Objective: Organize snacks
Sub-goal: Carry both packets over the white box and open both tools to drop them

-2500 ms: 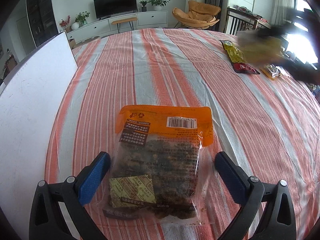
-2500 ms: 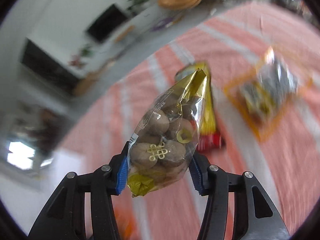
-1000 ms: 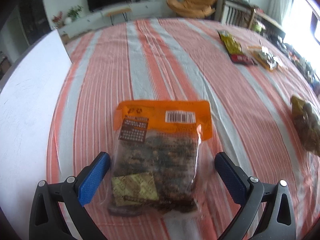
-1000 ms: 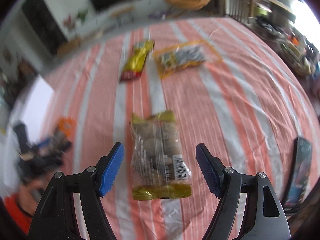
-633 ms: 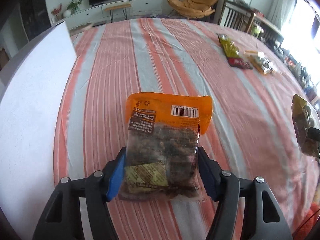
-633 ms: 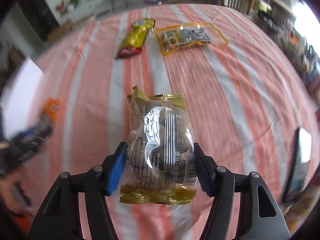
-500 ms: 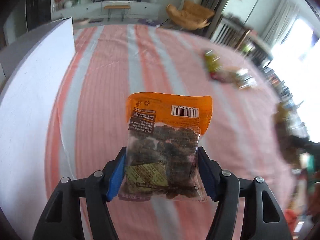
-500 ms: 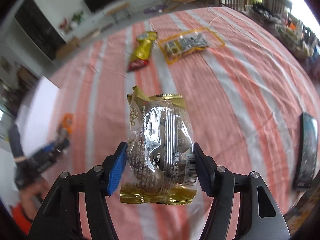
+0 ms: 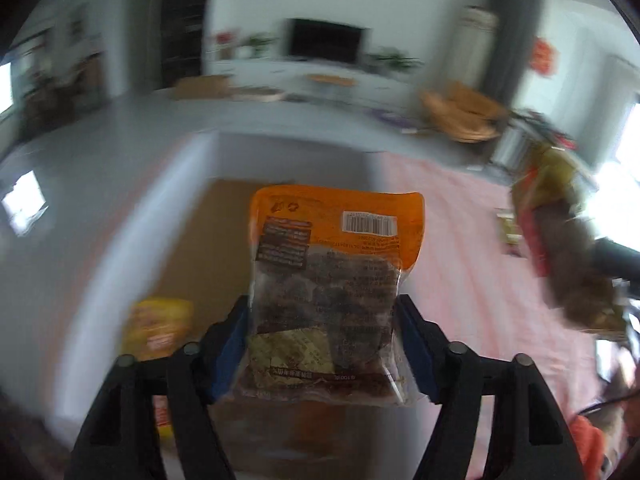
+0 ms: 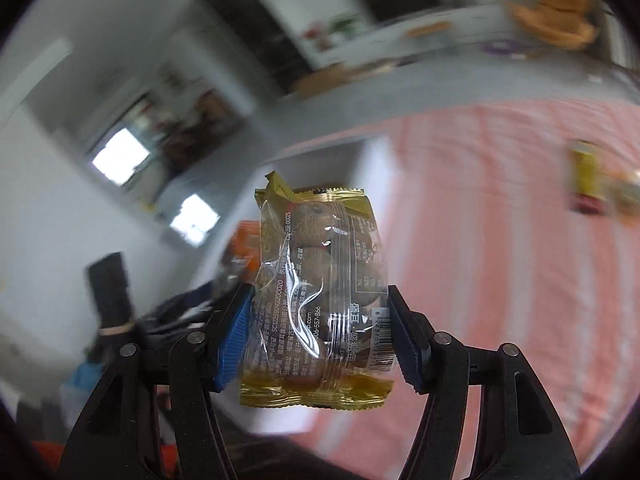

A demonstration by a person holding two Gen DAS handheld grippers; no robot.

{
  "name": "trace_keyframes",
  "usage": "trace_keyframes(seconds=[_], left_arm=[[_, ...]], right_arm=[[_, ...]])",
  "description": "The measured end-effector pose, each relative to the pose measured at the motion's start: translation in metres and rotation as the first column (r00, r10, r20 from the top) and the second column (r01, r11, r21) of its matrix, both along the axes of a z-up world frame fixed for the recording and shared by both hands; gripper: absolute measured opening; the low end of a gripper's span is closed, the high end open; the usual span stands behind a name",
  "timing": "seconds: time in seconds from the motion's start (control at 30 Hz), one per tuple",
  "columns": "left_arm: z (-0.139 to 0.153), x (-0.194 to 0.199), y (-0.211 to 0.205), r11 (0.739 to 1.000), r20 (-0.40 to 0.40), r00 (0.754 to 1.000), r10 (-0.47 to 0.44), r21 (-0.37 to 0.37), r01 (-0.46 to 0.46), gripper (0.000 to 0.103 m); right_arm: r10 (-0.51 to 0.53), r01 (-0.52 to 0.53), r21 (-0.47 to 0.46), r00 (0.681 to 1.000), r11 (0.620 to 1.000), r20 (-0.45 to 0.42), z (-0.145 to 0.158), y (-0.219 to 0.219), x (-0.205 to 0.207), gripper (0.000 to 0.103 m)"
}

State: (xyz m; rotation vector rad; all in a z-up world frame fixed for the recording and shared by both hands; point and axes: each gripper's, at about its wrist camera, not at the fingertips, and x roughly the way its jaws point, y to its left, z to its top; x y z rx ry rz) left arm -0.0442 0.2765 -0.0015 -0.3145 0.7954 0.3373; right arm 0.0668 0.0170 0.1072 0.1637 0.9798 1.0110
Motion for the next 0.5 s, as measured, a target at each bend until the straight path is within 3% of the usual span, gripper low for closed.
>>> trace_keyframes(seconds=[0.03,0.17,0.27,0.37,0.5], left_arm=[[-0.008,-0.009,0.017,0.998,-0.037,0.998,0.055,0.001,-0.055,0.084],[-0.042,-0.037,0.072,0.967,-0.155,0.962,0.224,-0.090,-0.239,0.085],[-0.046,-0.051,0.084,0.946,-0.127,0.951,0.282,-0.125,-0.298,0.085],[-0.034,-0.048,0.070,0.957,-0.067,0.959,0.276,-0.077,-0.280,0.085],[-0.011,-0.027,0.026,0.986,0.050,0.989,0.140,-0.103,-0.134,0.086]], right_arm=[[0.032,-0.032,0.006,0.999,0.999,0.001,-0.001,0.022,-0.007,0.069],[0.164,-0.162,0.035,0.984,0.986,-0.073,-0.031,0.102,-0.028,0.074],[0.215,-0.217,-0.001,0.968,0.976,-0.126,-0.049,0.128,-0.034,0.074],[0.169,-0.170,-0.001,0.984,0.986,-0.058,-0.049,0.109,-0.027,0.074],[-0.002,0.009,-0.103,0.998,0.995,0.063,-0.070,0.048,0.004,0.078]])
